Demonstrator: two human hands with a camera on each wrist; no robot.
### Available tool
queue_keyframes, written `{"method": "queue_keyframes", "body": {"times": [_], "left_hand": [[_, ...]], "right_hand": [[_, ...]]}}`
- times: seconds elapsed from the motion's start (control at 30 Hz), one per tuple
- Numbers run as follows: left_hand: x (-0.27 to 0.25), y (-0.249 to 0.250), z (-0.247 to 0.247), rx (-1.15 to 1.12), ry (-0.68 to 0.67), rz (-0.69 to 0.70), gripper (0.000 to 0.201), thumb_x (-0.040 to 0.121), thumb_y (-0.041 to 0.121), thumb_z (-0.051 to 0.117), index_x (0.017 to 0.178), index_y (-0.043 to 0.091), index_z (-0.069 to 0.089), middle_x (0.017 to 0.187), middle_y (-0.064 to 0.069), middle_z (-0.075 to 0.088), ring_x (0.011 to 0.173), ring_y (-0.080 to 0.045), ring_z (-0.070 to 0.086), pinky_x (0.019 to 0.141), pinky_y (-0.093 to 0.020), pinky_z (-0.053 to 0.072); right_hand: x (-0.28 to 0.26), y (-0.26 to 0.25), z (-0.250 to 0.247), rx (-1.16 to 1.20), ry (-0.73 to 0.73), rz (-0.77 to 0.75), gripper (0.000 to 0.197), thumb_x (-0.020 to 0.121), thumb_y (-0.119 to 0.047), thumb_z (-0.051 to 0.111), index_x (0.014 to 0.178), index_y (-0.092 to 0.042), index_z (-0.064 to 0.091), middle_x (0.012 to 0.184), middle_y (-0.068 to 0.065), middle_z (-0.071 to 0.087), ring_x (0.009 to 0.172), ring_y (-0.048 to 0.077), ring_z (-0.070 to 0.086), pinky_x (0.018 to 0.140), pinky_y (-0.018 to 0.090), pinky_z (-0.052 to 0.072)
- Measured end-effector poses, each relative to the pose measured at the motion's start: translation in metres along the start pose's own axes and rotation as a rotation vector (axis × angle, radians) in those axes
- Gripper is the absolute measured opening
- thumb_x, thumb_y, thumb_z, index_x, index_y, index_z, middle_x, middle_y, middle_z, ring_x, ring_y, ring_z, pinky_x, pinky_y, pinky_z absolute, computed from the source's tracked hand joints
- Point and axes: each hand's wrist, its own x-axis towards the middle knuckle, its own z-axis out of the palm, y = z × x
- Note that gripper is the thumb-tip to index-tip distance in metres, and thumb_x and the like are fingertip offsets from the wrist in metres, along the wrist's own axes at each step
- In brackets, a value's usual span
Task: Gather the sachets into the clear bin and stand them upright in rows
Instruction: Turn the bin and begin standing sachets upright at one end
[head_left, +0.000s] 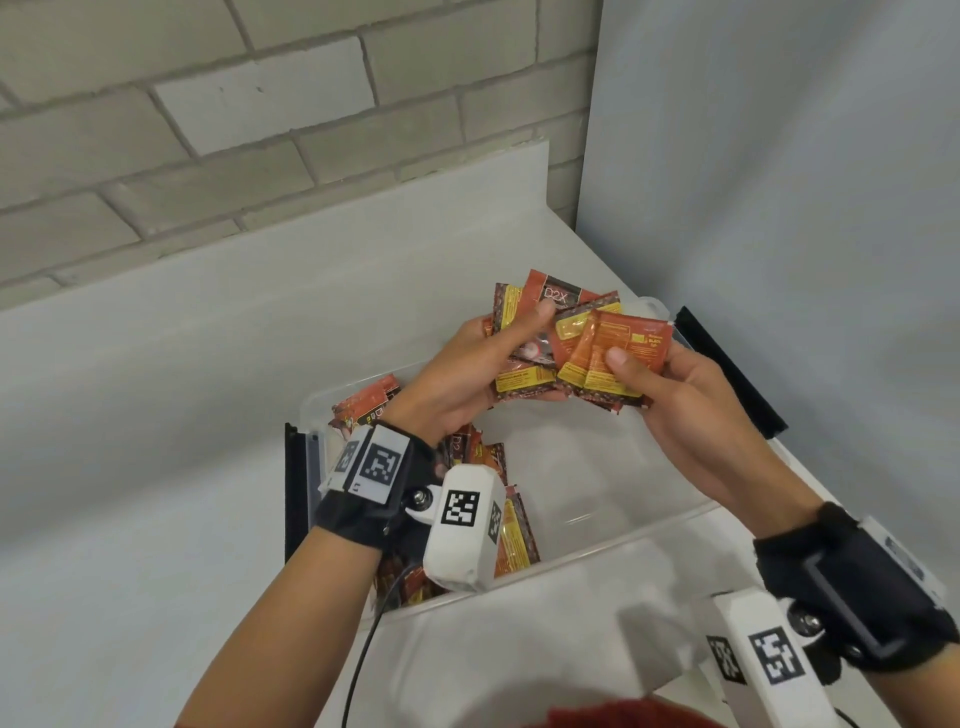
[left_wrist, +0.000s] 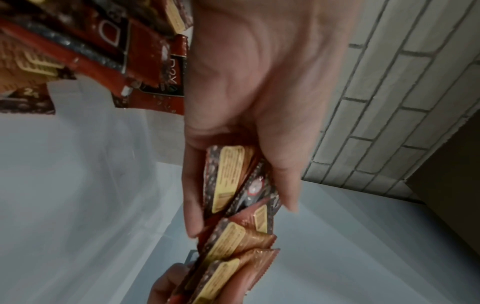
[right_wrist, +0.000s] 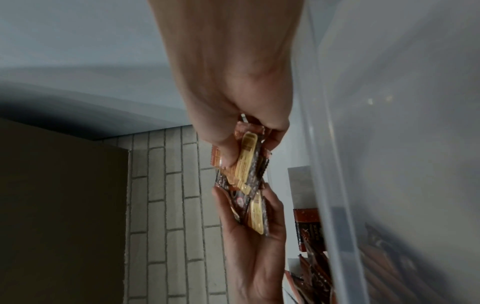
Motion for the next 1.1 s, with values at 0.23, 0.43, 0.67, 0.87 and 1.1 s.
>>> {"method": "queue_keyframes", "body": {"times": [0.23, 0.43, 0.67, 0.87, 1.1], "left_hand": [[-0.002, -0.003, 0.003, -0.023, -0.089, -0.031, 0.02, 0.093, 0.014, 0.058, 0.108, 0.004, 0.066, 0.107, -0.016, 0.071, 0.094, -0.029, 0.07, 0.074, -0.042, 0.06], [-0.002, -0.001, 0.005, -0.004, -0.089, -0.036, 0.047, 0.086, 0.044, 0.053, 0.113, 0.006, 0.063, 0.107, -0.016, 0.071, 0.1, -0.029, 0.069, 0.079, -0.044, 0.059], [0.004, -0.002, 0.002, -0.148, -0.027, -0.015, 0.03, 0.099, 0.014, 0.047, 0.126, 0.006, 0.057, 0.121, -0.021, 0.064, 0.105, -0.033, 0.065, 0.083, -0.048, 0.057], [0.003, -0.004, 0.001, -0.153, -0.181, 0.065, 0.05, 0.09, -0.012, 0.043, 0.135, 0.009, 0.052, 0.132, -0.019, 0.057, 0.115, -0.032, 0.059, 0.096, -0.043, 0.05], [0.007, -0.011, 0.0, -0.099, -0.201, 0.077, 0.055, 0.091, 0.01, 0.055, 0.14, -0.005, 0.037, 0.14, -0.028, 0.045, 0.13, -0.037, 0.045, 0.107, -0.04, 0.041]], "right_hand": [[0.003, -0.001, -0.002, 0.121, -0.007, 0.009, 0.039, 0.085, -0.017, 0.059, 0.123, -0.004, 0.06, 0.117, 0.007, 0.07, 0.11, 0.018, 0.065, 0.091, 0.024, 0.053], [0.001, -0.002, 0.001, 0.068, 0.004, 0.046, 0.036, 0.087, -0.022, 0.058, 0.12, -0.01, 0.062, 0.112, 0.002, 0.072, 0.106, 0.013, 0.067, 0.087, 0.022, 0.052], [0.004, -0.002, -0.001, 0.112, 0.044, 0.071, 0.037, 0.094, -0.019, 0.054, 0.131, -0.016, 0.053, 0.119, 0.001, 0.069, 0.109, 0.016, 0.066, 0.095, 0.035, 0.052], [0.003, -0.001, 0.001, 0.128, -0.054, 0.16, 0.037, 0.096, -0.016, 0.052, 0.133, -0.011, 0.052, 0.121, 0.007, 0.068, 0.113, 0.021, 0.064, 0.093, 0.036, 0.053], [-0.002, -0.004, 0.005, 0.116, -0.155, 0.227, 0.029, 0.094, -0.017, 0.051, 0.121, -0.01, 0.06, 0.115, 0.007, 0.071, 0.108, 0.019, 0.067, 0.092, 0.029, 0.054]]}}
